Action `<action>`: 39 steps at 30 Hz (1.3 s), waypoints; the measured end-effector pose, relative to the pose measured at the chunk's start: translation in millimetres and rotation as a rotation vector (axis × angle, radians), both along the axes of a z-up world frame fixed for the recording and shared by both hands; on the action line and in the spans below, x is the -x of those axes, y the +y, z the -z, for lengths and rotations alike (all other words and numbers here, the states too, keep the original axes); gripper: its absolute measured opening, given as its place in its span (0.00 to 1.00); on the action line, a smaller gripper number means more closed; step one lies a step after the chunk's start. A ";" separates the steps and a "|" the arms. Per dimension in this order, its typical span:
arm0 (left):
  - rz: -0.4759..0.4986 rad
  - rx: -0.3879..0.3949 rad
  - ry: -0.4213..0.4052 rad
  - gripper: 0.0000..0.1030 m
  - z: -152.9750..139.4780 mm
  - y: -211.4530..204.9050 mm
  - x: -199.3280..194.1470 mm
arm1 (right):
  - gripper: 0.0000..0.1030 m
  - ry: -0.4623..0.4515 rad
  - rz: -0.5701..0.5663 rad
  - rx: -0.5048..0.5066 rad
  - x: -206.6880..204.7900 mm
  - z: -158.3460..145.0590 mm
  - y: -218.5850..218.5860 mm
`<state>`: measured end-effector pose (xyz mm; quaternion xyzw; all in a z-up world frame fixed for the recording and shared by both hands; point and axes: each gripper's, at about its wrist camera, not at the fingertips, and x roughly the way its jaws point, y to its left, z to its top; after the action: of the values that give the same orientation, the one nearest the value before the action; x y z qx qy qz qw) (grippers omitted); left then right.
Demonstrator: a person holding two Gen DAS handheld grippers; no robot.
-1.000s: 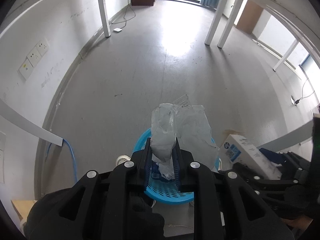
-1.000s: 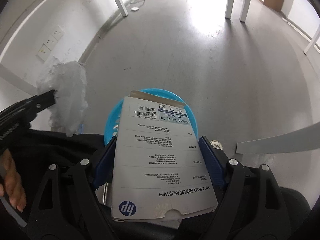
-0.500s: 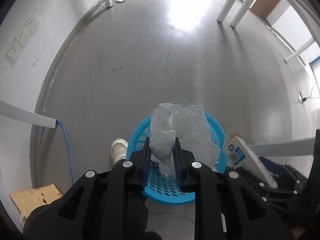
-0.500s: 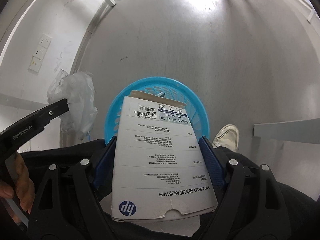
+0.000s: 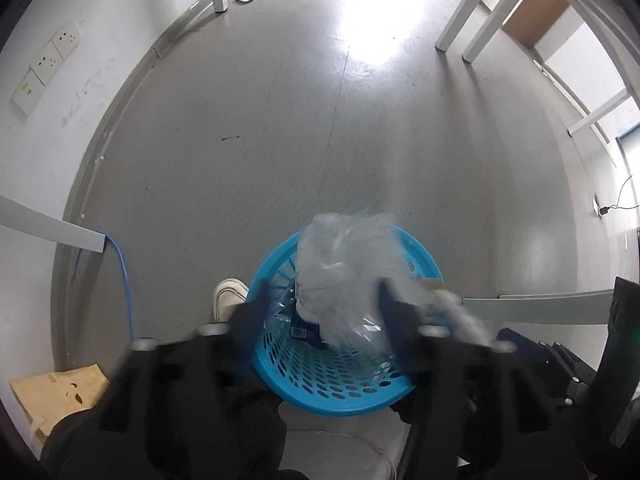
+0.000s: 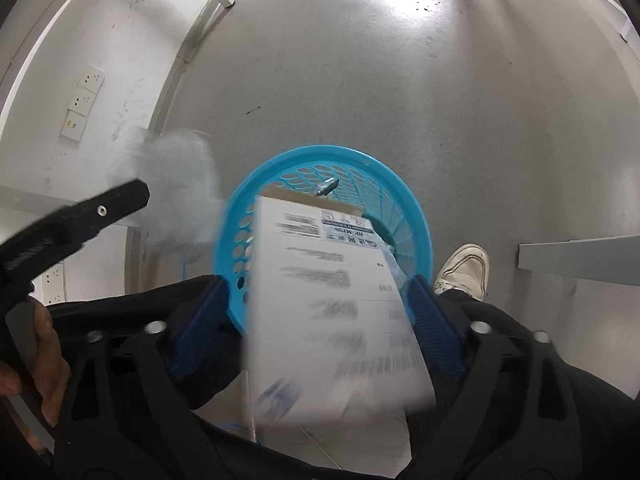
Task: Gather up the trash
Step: 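Open both tools to drop the wrap and box into the wastebasket, then raise both tools back up toward the cups on the table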
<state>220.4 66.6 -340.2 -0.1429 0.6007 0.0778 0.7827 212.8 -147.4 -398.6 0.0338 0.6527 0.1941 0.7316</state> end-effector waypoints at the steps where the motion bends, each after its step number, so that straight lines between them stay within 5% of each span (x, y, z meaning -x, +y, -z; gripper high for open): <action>1: -0.002 -0.007 -0.001 0.59 0.1 -0.3 0.2 | 0.87 0.002 -0.002 -0.001 0.1 0.2 -0.2; 16: -0.024 0.002 -0.016 0.59 -3.9 0.7 4.4 | 0.88 -0.037 -0.065 0.053 10.6 -9.4 11.9; 29: -0.048 0.000 -0.032 0.77 -23.8 6.1 28.1 | 0.92 -0.107 -0.089 0.067 42.3 -41.5 9.4; 39: -0.082 -0.017 -0.161 0.93 -64.0 13.2 67.8 | 0.92 -0.222 -0.082 0.031 81.0 -85.0 -7.5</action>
<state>152.6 79.8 -276.2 -0.1662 0.5290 0.1031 0.8258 131.8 -154.9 -313.6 -0.0260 0.5714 0.2164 0.7912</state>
